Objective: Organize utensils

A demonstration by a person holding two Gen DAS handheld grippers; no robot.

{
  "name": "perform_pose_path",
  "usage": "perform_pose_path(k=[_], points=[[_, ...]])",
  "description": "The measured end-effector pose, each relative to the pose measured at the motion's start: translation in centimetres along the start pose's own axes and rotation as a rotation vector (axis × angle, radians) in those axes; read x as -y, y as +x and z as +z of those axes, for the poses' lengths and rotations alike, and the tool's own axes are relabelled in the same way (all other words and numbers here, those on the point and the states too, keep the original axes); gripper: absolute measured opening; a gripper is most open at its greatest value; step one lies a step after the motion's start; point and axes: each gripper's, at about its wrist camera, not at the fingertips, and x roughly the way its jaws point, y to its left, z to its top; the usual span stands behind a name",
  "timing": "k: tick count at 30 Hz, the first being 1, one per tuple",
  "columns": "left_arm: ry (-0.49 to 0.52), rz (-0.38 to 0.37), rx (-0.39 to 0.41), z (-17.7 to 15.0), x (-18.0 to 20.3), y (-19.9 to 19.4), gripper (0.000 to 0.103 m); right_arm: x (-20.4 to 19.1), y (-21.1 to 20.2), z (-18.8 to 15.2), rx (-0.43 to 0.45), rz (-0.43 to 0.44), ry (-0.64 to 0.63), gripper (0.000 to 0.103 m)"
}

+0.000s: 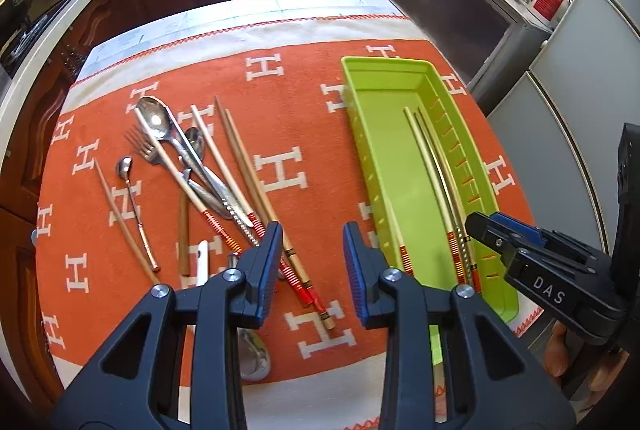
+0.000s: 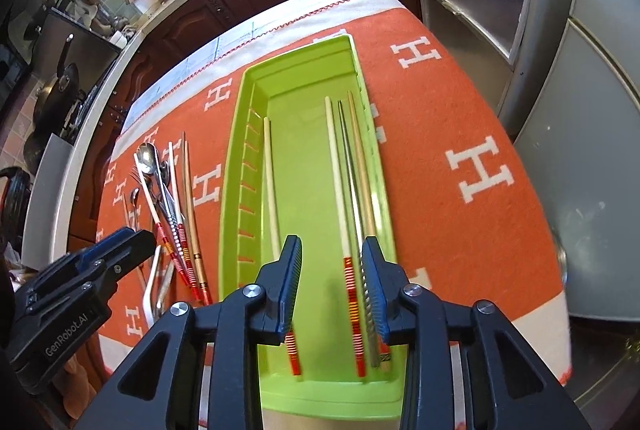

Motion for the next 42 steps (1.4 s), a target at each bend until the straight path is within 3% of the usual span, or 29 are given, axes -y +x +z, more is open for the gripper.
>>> perform_pose_path(k=[4, 8, 9, 15, 24, 33, 42], points=[[-0.014, 0.012, 0.022, -0.3, -1.0, -0.6, 0.028, -0.7, -0.8, -0.5, 0.037, -0.018, 0.002, 0.038], [-0.028, 0.018, 0.037, -0.6, -1.9, -1.1, 0.028, -0.8, -2.1, -0.7, 0.086, 0.004, 0.075, 0.060], [-0.033, 0.019, 0.039, -0.7, -2.1, -1.3, 0.028, -1.0, -2.7, -1.0, 0.112, 0.006, 0.098, 0.061], [-0.055, 0.027, 0.059, -1.2, -3.6, -2.0, 0.028, -3.1, -4.5, -1.8, 0.173, -0.006, 0.057, 0.061], [-0.097, 0.044, 0.099, -1.9, -6.1, -3.5, 0.028, -6.5, -5.2, -3.0, 0.156, -0.003, -0.022, 0.061], [-0.180, 0.071, 0.123, -2.4, -10.8, -4.0, 0.028, -10.5, -6.5, -2.1, 0.258, -0.008, -0.152, 0.061], [-0.276, 0.102, 0.114, -3.6, -16.9, -3.3, 0.028, -15.8, -3.3, -0.6, 0.173, 0.011, -0.292, 0.061]])
